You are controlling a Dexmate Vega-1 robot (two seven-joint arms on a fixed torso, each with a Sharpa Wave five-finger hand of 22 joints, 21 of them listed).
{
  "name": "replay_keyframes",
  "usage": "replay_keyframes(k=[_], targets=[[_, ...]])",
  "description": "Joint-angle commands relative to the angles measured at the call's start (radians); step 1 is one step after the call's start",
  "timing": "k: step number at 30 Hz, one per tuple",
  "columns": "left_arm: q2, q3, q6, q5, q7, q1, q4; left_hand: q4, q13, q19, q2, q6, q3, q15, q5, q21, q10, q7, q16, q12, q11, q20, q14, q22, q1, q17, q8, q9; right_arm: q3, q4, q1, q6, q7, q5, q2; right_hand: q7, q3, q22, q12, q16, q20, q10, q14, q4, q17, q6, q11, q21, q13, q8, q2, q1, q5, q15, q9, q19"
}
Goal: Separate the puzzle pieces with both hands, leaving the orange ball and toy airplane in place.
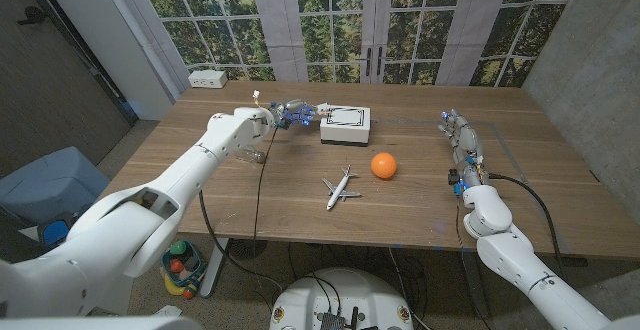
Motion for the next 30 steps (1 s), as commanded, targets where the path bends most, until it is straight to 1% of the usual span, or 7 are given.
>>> replay_keyframes(k=[1, 6, 7, 10, 14, 19, 30], targets=[[0.029, -0.099, 0.02, -0.15, 0.054, 0.101, -0.103, 0.002, 0.012, -0.009, -0.002, 0.042, -0.008, -0.067, 0.01, 0.013, 0.002, 0.033, 0.02, 0.01, 0.005, -0.019, 0.002, -0.001, 0.016, 0.005, 0.009, 0.083, -0.011, -0.01, 0.003, -0.009, -0.004, -0.013, 0.002, -0.001, 0.003, 0.003, 0.006, -0.004, -0.037, 0.007, 0.012, -0.011, -0.002, 0.004, 0.0, -0.004, 0.002, 0.001, 0.004, 0.017, 0.005, -0.002, 0.006, 0.011], [0.039, -0.131, 0.017, -0.211, 0.061, 0.135, -0.127, 0.002, 0.018, -0.012, -0.001, 0.043, -0.014, -0.066, 0.012, 0.017, 0.001, 0.033, 0.028, 0.013, 0.005, -0.019, -0.002, -0.003, 0.022, 0.006, 0.011, 0.095, -0.016, -0.031, -0.001, -0.035, -0.03, -0.03, 0.001, -0.001, 0.01, 0.003, 0.006, -0.007, -0.034, 0.009, 0.015, -0.026, -0.007, 0.006, 0.004, -0.008, 0.002, 0.001, 0.003, 0.035, 0.008, 0.004, 0.005, 0.017], [0.041, -0.135, 0.014, -0.222, 0.059, 0.141, -0.132, 0.002, 0.019, -0.013, -0.001, 0.045, -0.014, -0.066, 0.012, 0.017, 0.0, 0.034, 0.029, 0.013, 0.004, -0.019, -0.001, -0.003, 0.023, 0.005, 0.011, 0.096, -0.017, -0.04, -0.004, -0.045, -0.042, -0.036, 0.002, -0.007, 0.02, 0.003, 0.005, -0.011, -0.037, 0.008, 0.015, -0.041, -0.012, 0.005, -0.002, -0.015, 0.001, 0.001, 0.003, 0.056, 0.013, 0.001, 0.005, 0.014], [0.045, -0.148, -0.002, -0.251, 0.049, 0.157, -0.14, 0.003, 0.015, -0.016, -0.001, 0.044, -0.017, -0.068, 0.012, 0.018, 0.002, 0.034, 0.031, 0.01, 0.006, -0.021, -0.006, -0.004, 0.024, 0.006, 0.012, 0.101, -0.018, -0.068, -0.013, -0.075, -0.083, -0.061, 0.001, -0.015, 0.035, 0.004, 0.005, -0.007, -0.015, 0.015, 0.039, -0.059, -0.02, 0.007, -0.012, -0.02, 0.001, 0.002, -0.001, 0.096, 0.021, 0.012, 0.005, 0.035], [0.051, -0.154, -0.033, -0.278, 0.015, 0.169, -0.14, 0.004, 0.012, -0.022, 0.001, 0.044, -0.022, -0.069, 0.013, 0.019, 0.002, 0.034, 0.033, 0.008, 0.007, -0.023, -0.013, -0.005, 0.026, 0.003, 0.012, 0.109, -0.02, -0.109, -0.028, -0.111, -0.127, -0.096, -0.005, -0.021, 0.041, 0.006, 0.009, 0.003, 0.009, 0.025, 0.062, -0.061, -0.018, 0.006, -0.015, -0.021, 0.004, 0.002, -0.004, 0.118, 0.026, 0.021, 0.005, 0.055], [0.058, -0.159, -0.072, -0.302, -0.025, 0.184, -0.146, 0.005, 0.014, -0.025, 0.002, 0.043, -0.026, -0.069, 0.015, 0.02, 0.001, 0.033, 0.036, 0.007, 0.006, -0.026, -0.016, -0.007, 0.029, -0.001, 0.012, 0.118, -0.024, -0.181, -0.05, -0.183, -0.194, -0.142, -0.012, -0.035, 0.041, 0.011, 0.017, 0.028, 0.066, 0.037, 0.106, -0.056, -0.006, 0.009, -0.02, -0.025, 0.014, 0.005, -0.009, 0.139, 0.031, 0.016, 0.007, 0.067], [0.076, -0.163, -0.124, -0.336, -0.06, 0.211, -0.177, 0.007, 0.011, -0.03, 0.007, 0.042, -0.036, -0.073, 0.017, 0.022, 0.0, 0.031, 0.046, 0.002, 0.005, -0.029, -0.022, -0.01, 0.033, -0.005, 0.013, 0.138, -0.052, -0.319, -0.07, -0.374, -0.301, -0.247, -0.036, -0.046, 0.035, 0.018, 0.055, 0.081, 0.073, 0.104, 0.169, -0.057, 0.035, 0.071, -0.044, -0.028, 0.046, 0.032, -0.014, 0.177, 0.037, -0.02, 0.013, 0.084]])
